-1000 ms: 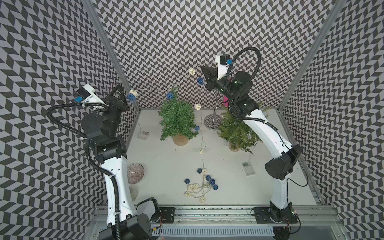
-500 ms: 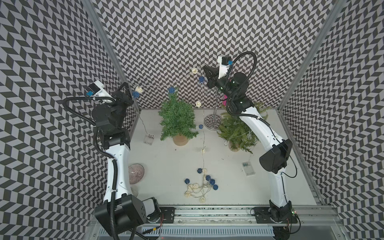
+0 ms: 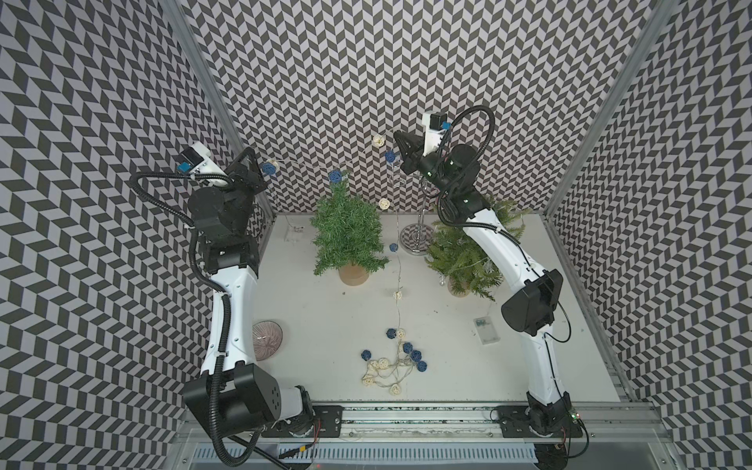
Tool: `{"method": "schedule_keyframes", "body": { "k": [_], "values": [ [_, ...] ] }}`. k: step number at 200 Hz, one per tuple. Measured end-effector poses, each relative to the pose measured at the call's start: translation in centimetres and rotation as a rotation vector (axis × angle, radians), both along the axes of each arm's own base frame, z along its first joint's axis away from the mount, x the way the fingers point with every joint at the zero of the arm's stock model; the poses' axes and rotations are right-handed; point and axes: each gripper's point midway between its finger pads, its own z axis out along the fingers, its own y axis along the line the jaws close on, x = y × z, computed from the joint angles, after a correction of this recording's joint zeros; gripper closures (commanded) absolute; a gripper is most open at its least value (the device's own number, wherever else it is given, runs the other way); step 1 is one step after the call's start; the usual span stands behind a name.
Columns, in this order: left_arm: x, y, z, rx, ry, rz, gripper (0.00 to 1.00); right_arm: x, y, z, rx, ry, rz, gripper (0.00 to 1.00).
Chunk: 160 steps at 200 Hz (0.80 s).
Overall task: Wrap string light around the christmas tree
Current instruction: Wrap the light string around the Christmas tree.
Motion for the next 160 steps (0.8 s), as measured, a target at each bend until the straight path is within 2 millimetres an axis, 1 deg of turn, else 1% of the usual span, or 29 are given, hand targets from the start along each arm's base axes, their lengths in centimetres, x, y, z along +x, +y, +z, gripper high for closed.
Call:
{"method": "schedule_keyframes", "body": {
  "k": [11, 18, 30, 43, 50, 59, 77, 105, 131, 144, 160],
  "values": [
    [0.6, 0.0, -0.2, 0.001, 0.006, 0.003, 1.00, 0.0, 0.0, 0.0, 0.001, 0.001, 0.001, 1.00],
    [1.2, 0.0, -0.8, -0.002, 0.018, 0.006, 1.00, 0.0, 0.1, -0.1, 0.001, 0.003, 0.003, 1.00],
    [2.5, 0.0, -2.3, -0.007, 0.059, 0.021, 1.00, 0.1, 0.2, -0.4, 0.001, 0.010, 0.012, 1.00],
    [3.3, -0.2, -4.4, -0.006, 0.104, 0.053, 1.00, 0.3, 0.6, -1.0, 0.003, 0.027, 0.027, 1.00],
    [3.6, -0.6, -5.8, -0.005, 0.134, 0.065, 1.00, 0.4, 0.8, -1.5, 0.001, 0.038, 0.037, 1.00],
    [3.7, -1.4, -7.0, 0.004, 0.162, 0.066, 1.00, 0.5, 1.2, -2.1, -0.005, 0.049, 0.049, 1.00],
    [3.6, -2.7, -8.7, 0.018, 0.203, 0.056, 1.00, 0.3, 2.0, -2.8, -0.022, 0.056, 0.054, 1.00],
    [2.7, -3.3, -9.5, 0.024, 0.212, 0.045, 1.00, -0.8, 4.4, -4.7, -0.068, 0.076, 0.070, 1.00],
    [1.1, -4.4, -10.3, 0.028, 0.222, 0.022, 1.00, -1.7, 6.2, -7.5, -0.126, 0.117, 0.094, 1.00],
    [0.3, -5.4, -10.0, 0.035, 0.217, 0.002, 1.00, -2.2, 7.1, -8.9, -0.161, 0.137, 0.096, 1.00],
    [-0.6, -6.5, -9.0, 0.051, 0.191, -0.027, 1.00, -2.8, 7.8, -9.9, -0.197, 0.147, 0.095, 1.00]
  ]
}}
